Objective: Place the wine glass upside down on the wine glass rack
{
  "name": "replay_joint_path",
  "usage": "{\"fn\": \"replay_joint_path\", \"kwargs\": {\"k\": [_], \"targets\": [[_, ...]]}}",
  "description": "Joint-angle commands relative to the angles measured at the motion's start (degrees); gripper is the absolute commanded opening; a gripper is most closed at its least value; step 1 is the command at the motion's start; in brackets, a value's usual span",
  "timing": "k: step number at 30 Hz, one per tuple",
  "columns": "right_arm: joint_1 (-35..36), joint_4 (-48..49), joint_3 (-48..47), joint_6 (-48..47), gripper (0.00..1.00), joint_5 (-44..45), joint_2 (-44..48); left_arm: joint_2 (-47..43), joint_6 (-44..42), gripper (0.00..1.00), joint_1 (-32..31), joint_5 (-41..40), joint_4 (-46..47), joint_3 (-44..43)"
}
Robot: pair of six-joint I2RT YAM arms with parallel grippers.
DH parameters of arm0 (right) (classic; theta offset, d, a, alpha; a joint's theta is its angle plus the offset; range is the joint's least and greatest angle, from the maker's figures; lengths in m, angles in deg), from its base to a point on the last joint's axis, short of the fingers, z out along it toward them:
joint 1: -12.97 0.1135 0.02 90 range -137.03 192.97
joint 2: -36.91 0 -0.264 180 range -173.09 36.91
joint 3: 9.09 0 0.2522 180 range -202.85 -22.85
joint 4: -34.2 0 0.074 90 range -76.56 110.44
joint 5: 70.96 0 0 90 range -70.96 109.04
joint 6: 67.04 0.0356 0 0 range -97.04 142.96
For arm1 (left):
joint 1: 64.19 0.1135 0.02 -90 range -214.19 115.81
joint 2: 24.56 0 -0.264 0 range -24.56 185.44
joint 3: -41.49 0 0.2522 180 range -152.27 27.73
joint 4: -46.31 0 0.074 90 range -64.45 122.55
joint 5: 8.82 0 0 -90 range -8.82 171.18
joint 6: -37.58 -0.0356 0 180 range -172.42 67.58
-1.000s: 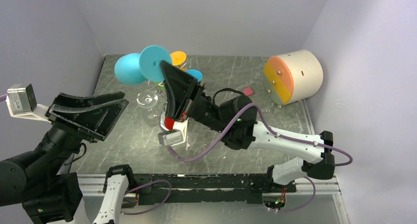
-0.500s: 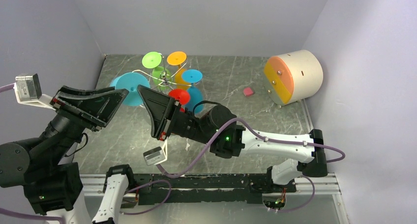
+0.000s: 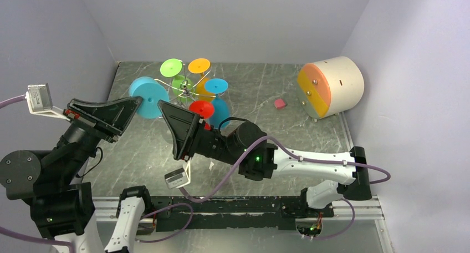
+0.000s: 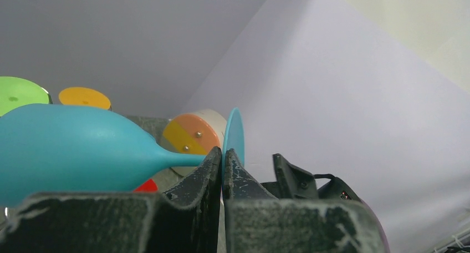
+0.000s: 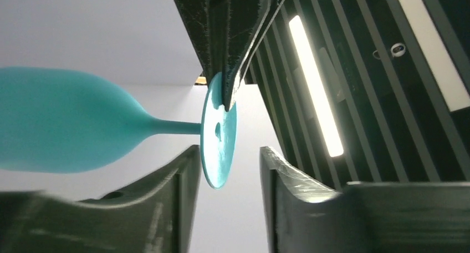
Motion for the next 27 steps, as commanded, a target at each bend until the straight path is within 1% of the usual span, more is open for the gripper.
{"fn": "replay_joint_path", "kwargs": {"k": [1,4,6,11,12,14,17,19,23,25,27], "targets": [[0.29,4.10,1.89,-0.45,0.53,2.09,3.22,-1.38,2.31,0.07,-0.20,0.05,8.03,3.35],[0.25,3.81,3.10,4.83,0.66,4.06,4.33,-1.53,2.86,0.07,-0.20,-1.00,10.50,3.58],[0.26,4.20,4.33,9.92,0.73,4.58,5.33,-1.37,1.39,0.07,-0.20,-2.80,11.02,3.05],[0.27,10.69,9.69,21.27,0.81,4.82,8.23,-1.15,-3.38,0.07,-0.20,-10.41,9.10,2.95],[0.19,11.83,10.56,22.43,0.85,5.13,8.59,-1.43,-4.02,0.07,-0.20,-12.03,9.00,3.64],[0.15,13.91,12.29,25.47,0.99,5.88,9.33,-2.08,-4.66,0.07,-0.20,-14.88,9.02,5.35],[0.19,16.63,15.73,28.40,1.00,7.60,10.80,-1.67,-7.09,0.07,-0.20,-18.89,6.74,6.61],[0.20,20.25,18.72,32.41,1.00,8.60,12.18,-1.51,-8.38,0.07,-0.20,-21.23,4.66,8.13],[0.20,26.27,23.62,40.86,1.00,14.21,14.02,-1.63,-5.41,0.07,-0.25,-22.23,3.99,14.38],[0.34,27.51,25.02,44.58,1.00,17.35,15.13,-1.44,-4.24,0.07,-0.20,-22.19,4.00,17.39],[0.48,27.11,26.05,51.03,1.00,20.19,16.71,-0.58,-4.02,0.07,-0.20,-23.49,2.31,18.86]]}}
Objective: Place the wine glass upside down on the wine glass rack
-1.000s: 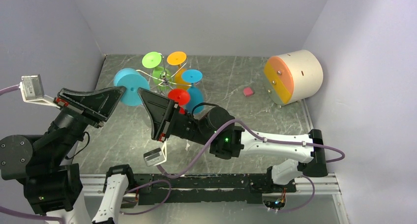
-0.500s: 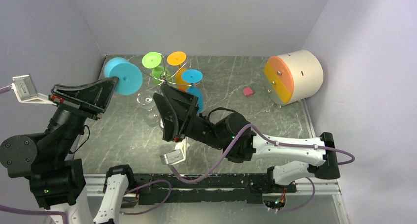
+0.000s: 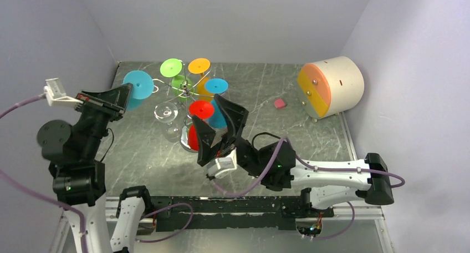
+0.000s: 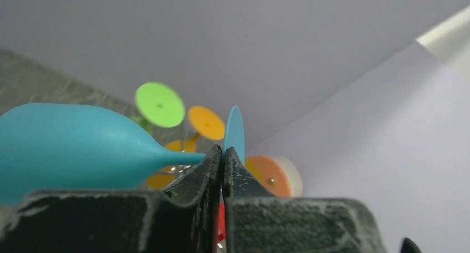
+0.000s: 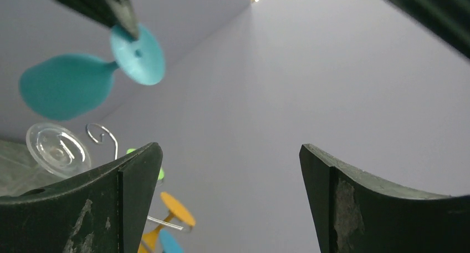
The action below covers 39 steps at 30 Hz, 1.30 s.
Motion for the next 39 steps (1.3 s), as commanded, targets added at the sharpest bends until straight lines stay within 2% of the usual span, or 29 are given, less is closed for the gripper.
{"fn": "replay_joint_path", "kwargs": {"k": [1,5,11,23,31,39], "targets": [[0.45,5.85,2.05,16.07,1.00,8.69,4.27,1.06,0.89,0.07,-0.20,-3.95,-3.20,2.97],[0.44,2.93,4.61,24.57,1.00,11.30,8.45,0.37,2.00,0.07,-0.20,-5.42,-2.59,5.71],[0.44,1.80,6.29,28.11,1.00,12.94,11.13,-0.86,6.07,0.07,-0.20,-0.78,-0.98,11.16],[0.51,-18.05,0.75,54.90,1.00,21.59,15.53,0.07,11.12,0.07,-0.20,7.57,5.85,16.49],[0.50,-21.27,-0.50,57.02,1.00,21.21,16.28,2.18,12.41,0.07,-0.20,9.44,9.90,17.96],[0.44,-19.45,0.95,56.56,1.00,20.84,16.69,6.50,13.24,0.07,-0.20,11.90,14.57,17.32]]}}
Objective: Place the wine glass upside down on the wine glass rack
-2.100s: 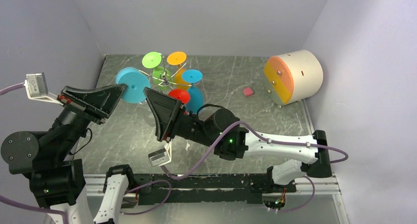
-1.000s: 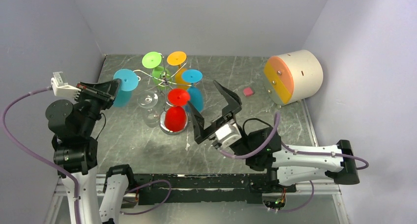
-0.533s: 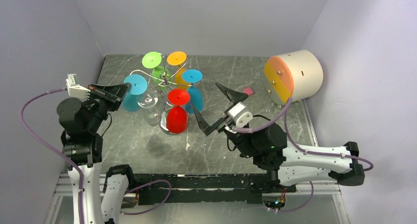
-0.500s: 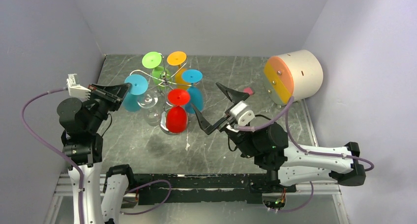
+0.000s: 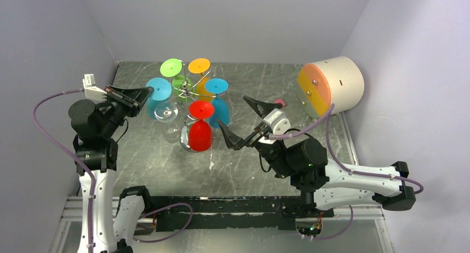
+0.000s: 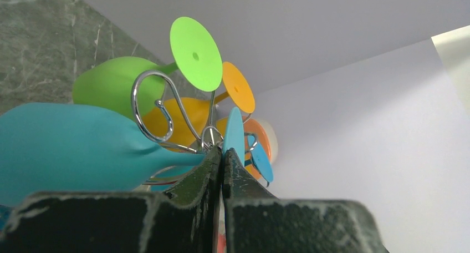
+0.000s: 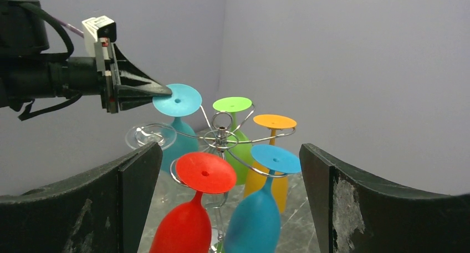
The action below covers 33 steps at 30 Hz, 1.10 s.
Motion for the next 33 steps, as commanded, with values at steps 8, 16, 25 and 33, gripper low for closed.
{"fn": "replay_joint_path", "kwargs": {"k": [8,16,25,33], "targets": [[0.21,0.43,-1.54,0.96,1.00,-0.36,0.50,4.42,-1.34,0.07,-0.21,2.14,5.97,-2.35],[0.25,-0.03,-1.46,1.07,1.00,-0.73,0.45,7.01,-4.80,0.07,-0.20,2.07,8.61,-2.73],[0.17,-0.39,-1.88,0.72,1.00,-1.02,0.77,8.71,-7.04,0.07,-0.25,0.72,8.03,-4.70],[0.22,0.22,-0.45,0.30,1.00,-0.62,1.71,9.05,-8.31,0.07,-0.20,-0.39,8.84,-4.04]]}}
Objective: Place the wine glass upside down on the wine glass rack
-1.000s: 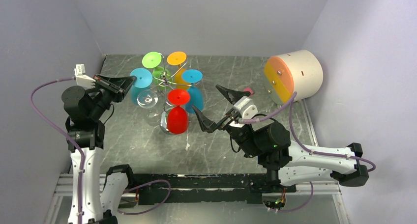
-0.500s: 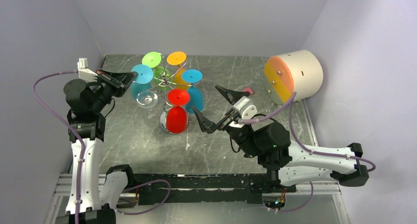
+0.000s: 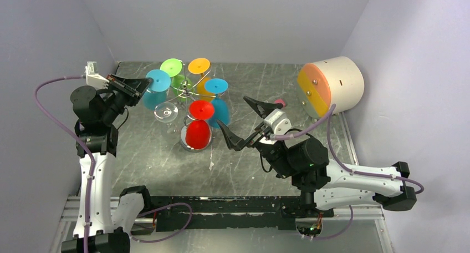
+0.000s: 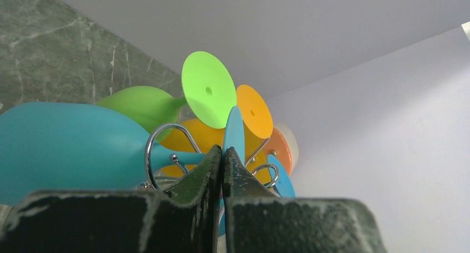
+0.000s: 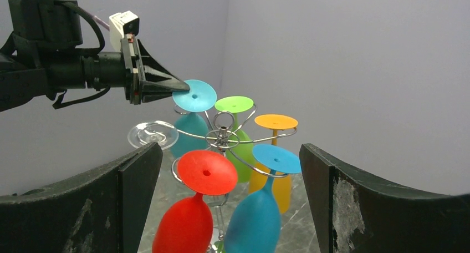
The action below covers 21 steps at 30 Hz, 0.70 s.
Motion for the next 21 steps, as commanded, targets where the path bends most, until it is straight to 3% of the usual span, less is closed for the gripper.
{"fn": "replay_joint_path", "kwargs": {"k": [1,21], "targets": [[0.19,0.90,-0.43,0.19,1.00,0.02,1.53,-0.11,-2.80,0.07,-0.20,-1.64,2.19,-2.00],[0.20,1.10,-0.45,-0.09,1.00,-0.22,1.12,-2.01,-5.77,0.07,0.40,-5.43,-3.71,-3.01]]}}
